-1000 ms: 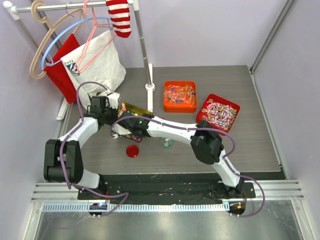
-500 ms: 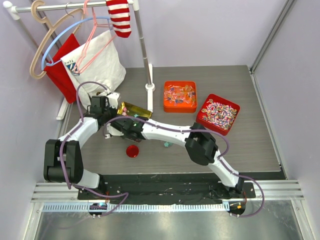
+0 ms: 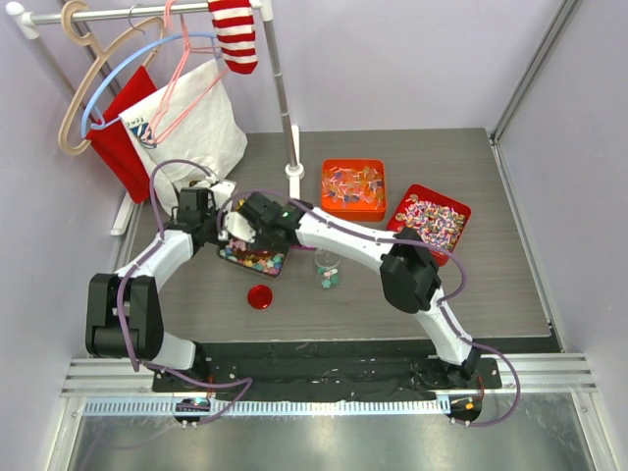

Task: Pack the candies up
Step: Scoop the fake candies from the storage box.

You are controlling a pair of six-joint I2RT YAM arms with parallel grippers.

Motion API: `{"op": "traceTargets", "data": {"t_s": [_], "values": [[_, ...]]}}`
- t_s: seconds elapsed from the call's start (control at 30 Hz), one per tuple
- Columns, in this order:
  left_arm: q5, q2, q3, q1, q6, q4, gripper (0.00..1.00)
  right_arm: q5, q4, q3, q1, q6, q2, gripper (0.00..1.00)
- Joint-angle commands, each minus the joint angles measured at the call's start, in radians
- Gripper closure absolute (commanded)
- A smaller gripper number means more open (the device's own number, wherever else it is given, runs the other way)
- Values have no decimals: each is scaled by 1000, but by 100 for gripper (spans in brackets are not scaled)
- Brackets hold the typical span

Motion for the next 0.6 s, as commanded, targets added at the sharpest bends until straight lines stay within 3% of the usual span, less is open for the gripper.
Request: {"op": "traceTargets", "data": {"t_s": [0.0, 0.57], "values": [[62, -52, 16, -5, -41, 92, 100, -119, 20, -6, -62, 64, -116, 99], [23, -39, 13, -5, -47, 101, 100, -228, 80, -72, -148, 90, -229, 99]]}}
